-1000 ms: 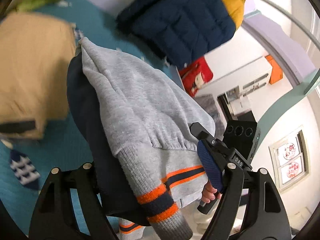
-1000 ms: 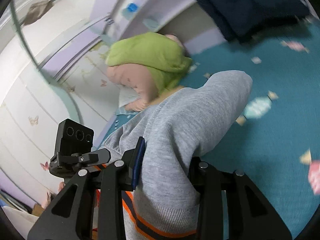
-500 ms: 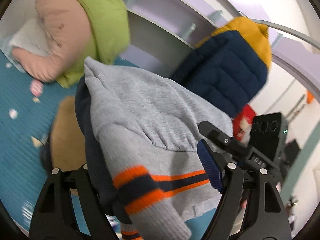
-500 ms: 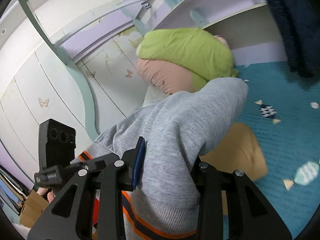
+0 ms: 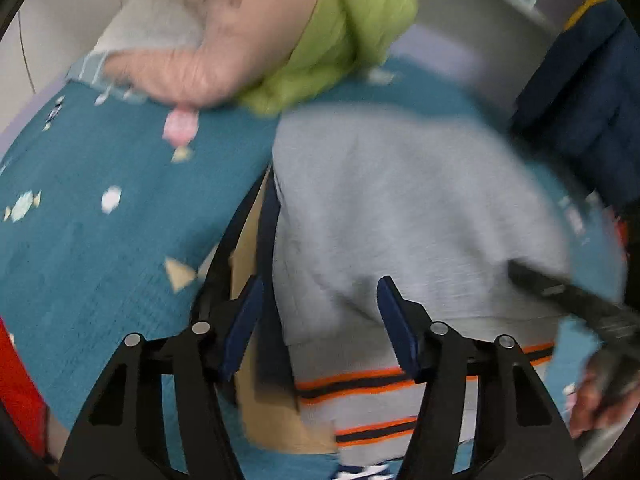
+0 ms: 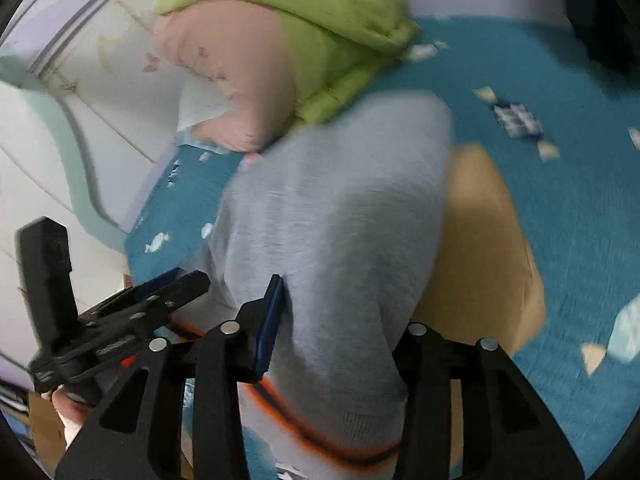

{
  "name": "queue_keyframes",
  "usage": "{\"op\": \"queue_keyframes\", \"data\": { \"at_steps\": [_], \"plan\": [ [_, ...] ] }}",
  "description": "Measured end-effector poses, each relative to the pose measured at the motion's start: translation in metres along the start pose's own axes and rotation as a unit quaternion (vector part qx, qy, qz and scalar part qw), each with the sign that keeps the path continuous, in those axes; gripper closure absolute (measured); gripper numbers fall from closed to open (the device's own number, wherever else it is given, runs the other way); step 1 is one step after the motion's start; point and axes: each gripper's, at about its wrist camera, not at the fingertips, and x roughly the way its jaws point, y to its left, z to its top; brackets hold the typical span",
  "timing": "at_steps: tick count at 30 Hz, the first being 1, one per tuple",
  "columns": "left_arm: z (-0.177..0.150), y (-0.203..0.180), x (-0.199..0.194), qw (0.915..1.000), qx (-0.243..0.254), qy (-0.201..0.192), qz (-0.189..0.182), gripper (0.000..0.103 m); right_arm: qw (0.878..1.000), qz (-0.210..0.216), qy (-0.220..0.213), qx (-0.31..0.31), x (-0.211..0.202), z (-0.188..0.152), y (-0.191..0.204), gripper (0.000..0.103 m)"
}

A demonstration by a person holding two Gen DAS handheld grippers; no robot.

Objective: Fold large clothes
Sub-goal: 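Carry the grey bundle with both grippers over the tan jacket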

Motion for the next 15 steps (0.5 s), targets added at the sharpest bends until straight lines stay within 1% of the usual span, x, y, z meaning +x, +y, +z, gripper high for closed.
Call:
{"op": "queue_keyframes", "data": {
  "at_steps": [1, 2, 3, 5, 6, 8, 9, 11, 12, 14, 15],
  "plan": [
    [-0.008, 0.003, 0.008, 0.9999, -0.004, 0.003, -0.013, 0.043, 1.000, -0.004, -0.015, 0.005, -0.007, 0.000, 0.000, 0.048],
    [-0.013, 0.005, 0.010, 0.9998, -0.009, -0.003, -0.018, 0.043, 0.999, -0.022, -0.041, 0.008, -0.020, -0.001, -0.002, 0.032],
    [-0.017, 0.008, 0.011, 0.9996, -0.016, -0.008, -0.021, 0.043, 0.998, -0.031, -0.061, 0.007, -0.030, 0.000, -0.001, 0.027],
    [-0.018, 0.012, 0.013, 0.9991, -0.027, -0.013, -0.028, 0.042, 0.994, -0.034, -0.104, -0.005, -0.061, 0.003, 0.005, 0.027],
    [-0.016, 0.013, 0.013, 0.9990, -0.032, -0.012, -0.030, 0.040, 0.992, -0.033, -0.124, -0.017, -0.075, 0.004, 0.011, 0.027],
    [-0.009, 0.013, 0.013, 0.9990, -0.034, -0.009, -0.025, 0.039, 0.987, -0.012, -0.150, -0.052, -0.090, 0.005, 0.028, 0.027],
    [-0.008, 0.013, 0.010, 0.9992, -0.033, -0.008, -0.022, 0.039, 0.986, -0.008, -0.154, -0.065, -0.094, 0.006, 0.035, 0.028],
    [-0.008, 0.007, -0.005, 0.9994, -0.024, -0.020, -0.014, 0.039, 0.985, -0.019, -0.144, -0.091, -0.092, 0.004, 0.052, 0.030],
    [-0.010, 0.004, -0.016, 0.9992, -0.016, -0.033, -0.016, 0.038, 0.985, -0.031, -0.137, -0.101, -0.090, 0.001, 0.058, 0.036],
    [-0.014, 0.001, -0.031, 0.9987, 0.000, -0.049, -0.015, 0.038, 0.982, -0.077, -0.133, -0.110, -0.086, -0.008, 0.070, 0.047],
    [-0.015, -0.001, -0.040, 0.9982, 0.011, -0.057, -0.013, 0.038, 0.980, -0.087, -0.139, -0.109, -0.085, -0.013, 0.076, 0.048]
  ]
}}
